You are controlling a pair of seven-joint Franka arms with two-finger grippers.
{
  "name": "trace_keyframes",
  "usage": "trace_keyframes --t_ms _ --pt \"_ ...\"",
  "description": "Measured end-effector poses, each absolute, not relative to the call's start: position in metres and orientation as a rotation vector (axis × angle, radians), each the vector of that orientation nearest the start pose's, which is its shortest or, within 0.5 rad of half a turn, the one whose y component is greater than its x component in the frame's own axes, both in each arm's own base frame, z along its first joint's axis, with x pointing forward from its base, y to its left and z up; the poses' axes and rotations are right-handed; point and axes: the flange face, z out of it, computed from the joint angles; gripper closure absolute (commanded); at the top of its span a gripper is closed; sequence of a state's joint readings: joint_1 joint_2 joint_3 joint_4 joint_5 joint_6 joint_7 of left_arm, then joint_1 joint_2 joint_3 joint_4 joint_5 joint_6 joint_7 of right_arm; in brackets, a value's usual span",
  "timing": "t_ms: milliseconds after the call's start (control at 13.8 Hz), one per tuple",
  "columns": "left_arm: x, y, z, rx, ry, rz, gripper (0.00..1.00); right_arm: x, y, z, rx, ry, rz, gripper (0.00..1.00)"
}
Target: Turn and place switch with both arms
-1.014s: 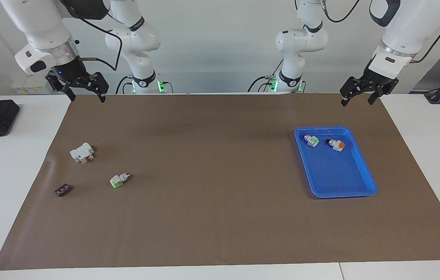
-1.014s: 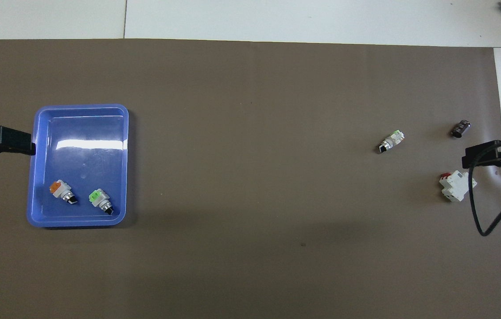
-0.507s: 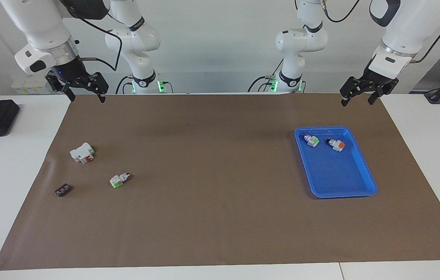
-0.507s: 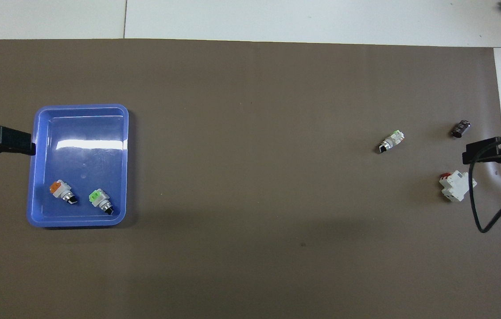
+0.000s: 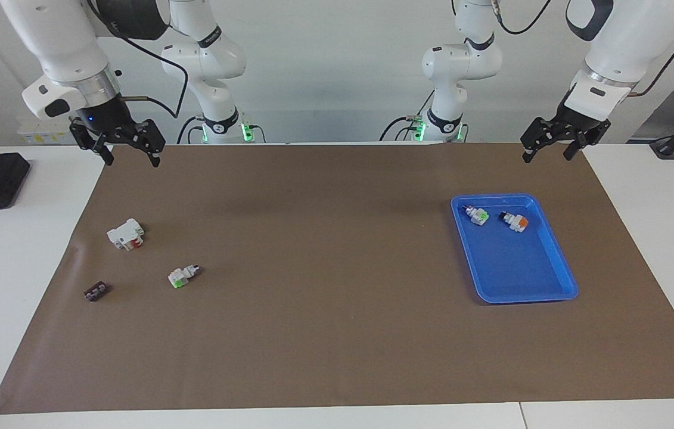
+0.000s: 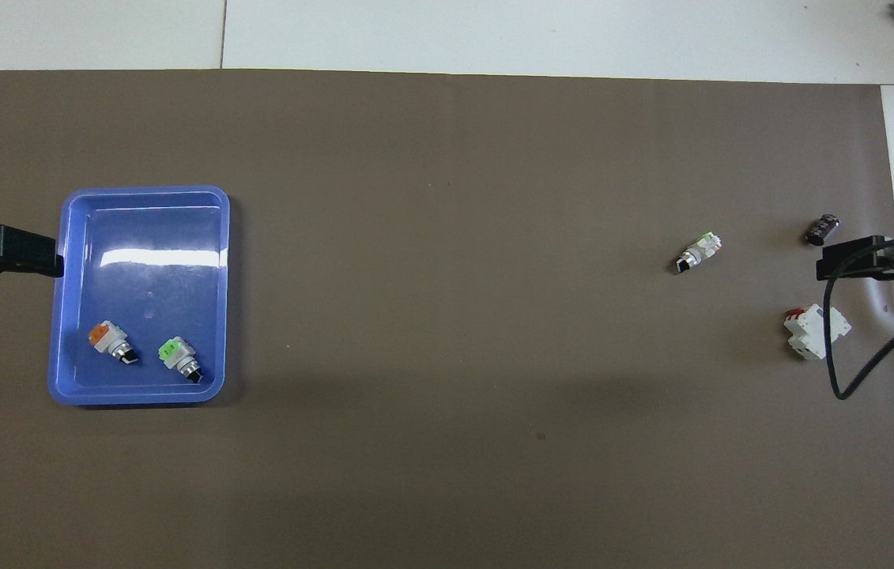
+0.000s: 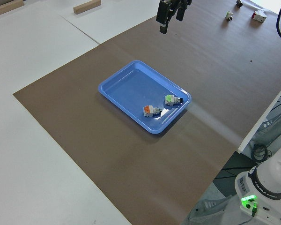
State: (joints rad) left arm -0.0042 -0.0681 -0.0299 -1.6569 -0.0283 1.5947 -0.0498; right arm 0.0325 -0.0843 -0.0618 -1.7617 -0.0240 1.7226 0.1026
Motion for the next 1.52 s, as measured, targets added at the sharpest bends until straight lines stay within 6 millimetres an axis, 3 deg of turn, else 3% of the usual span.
trace_keyframes --t_ms 217,507,724,869,1014,1520 --pt "0.534 -0.022 0.623 -3.168 -0.026 -0.007 0.0 0.551 -0.011 0.527 -3.116 0.459 -0.096 0.0" --pt "0.534 -0.022 0.623 -3.168 -0.026 -0.007 0.0 0.586 -0.004 0.456 -2.99 0.695 -0.123 0.0" --pt "0.534 -0.022 0.623 -3.168 -0.026 -0.007 0.0 0.615 -0.005 0.382 -2.928 0.877 -0.149 0.0" --pt "0.534 -0.022 0.623 -3.168 -0.026 -0.007 0.0 0.623 -0.006 0.341 -2.899 0.988 -0.128 0.0" --pt "0.534 -0.022 0.623 -3.168 -0.026 -0.007 0.0 0.623 -0.008 0.321 -2.886 1.056 -0.087 0.0" --pt "0.534 -0.022 0.623 -3.168 -0.026 -0.007 0.0 0.618 -0.033 0.295 -2.853 1.158 -0.052 0.0"
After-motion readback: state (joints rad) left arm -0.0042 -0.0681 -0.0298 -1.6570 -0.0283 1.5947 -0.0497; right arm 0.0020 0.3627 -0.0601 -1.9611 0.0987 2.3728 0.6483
